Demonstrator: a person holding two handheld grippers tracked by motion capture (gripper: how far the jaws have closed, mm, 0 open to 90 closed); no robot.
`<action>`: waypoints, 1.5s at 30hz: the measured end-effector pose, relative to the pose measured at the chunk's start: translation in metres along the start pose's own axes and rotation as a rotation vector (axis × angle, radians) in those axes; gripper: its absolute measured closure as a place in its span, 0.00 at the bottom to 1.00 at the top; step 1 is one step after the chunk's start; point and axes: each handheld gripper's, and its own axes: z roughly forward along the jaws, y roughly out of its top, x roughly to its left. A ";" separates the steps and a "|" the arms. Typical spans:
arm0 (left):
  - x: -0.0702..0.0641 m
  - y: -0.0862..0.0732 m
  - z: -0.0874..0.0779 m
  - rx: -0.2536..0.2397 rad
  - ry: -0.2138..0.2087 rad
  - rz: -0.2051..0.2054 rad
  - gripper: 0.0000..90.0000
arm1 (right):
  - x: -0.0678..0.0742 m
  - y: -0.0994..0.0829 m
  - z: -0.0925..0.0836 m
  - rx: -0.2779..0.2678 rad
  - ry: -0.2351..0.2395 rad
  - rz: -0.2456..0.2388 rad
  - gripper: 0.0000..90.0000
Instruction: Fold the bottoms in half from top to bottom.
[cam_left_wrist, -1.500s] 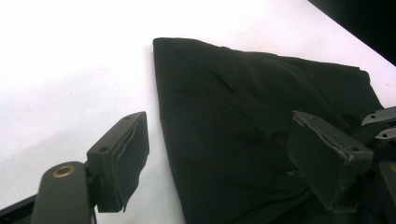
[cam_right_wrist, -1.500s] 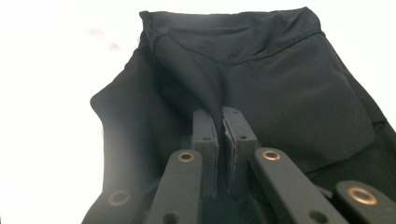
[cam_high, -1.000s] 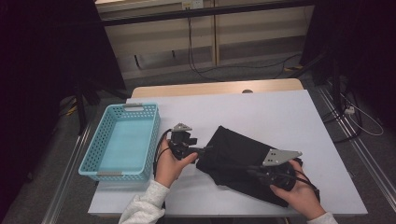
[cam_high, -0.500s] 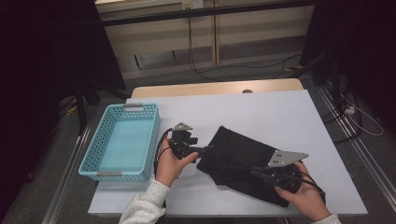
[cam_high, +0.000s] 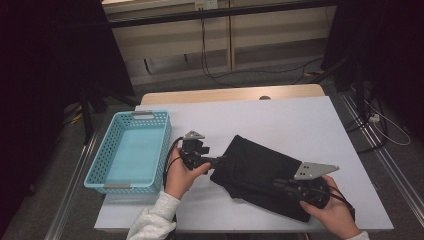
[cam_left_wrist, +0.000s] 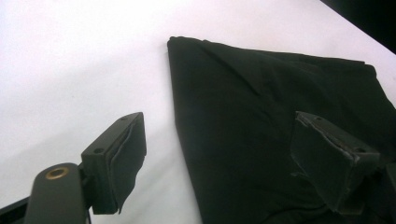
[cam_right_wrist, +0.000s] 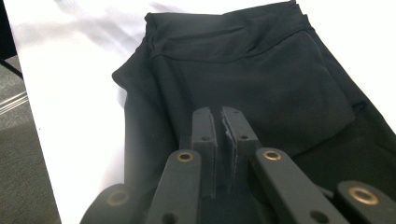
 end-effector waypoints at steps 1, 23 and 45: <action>0.000 0.000 0.000 0.001 0.001 0.000 0.21 | 0.000 0.000 0.001 0.001 -0.002 0.004 0.92; 0.002 -0.002 0.002 0.017 0.009 0.005 0.21 | -0.066 0.012 0.054 0.097 -0.223 0.109 0.76; 0.005 -0.004 0.003 0.029 0.020 0.003 0.21 | -0.082 0.029 0.073 0.100 -0.211 0.133 0.78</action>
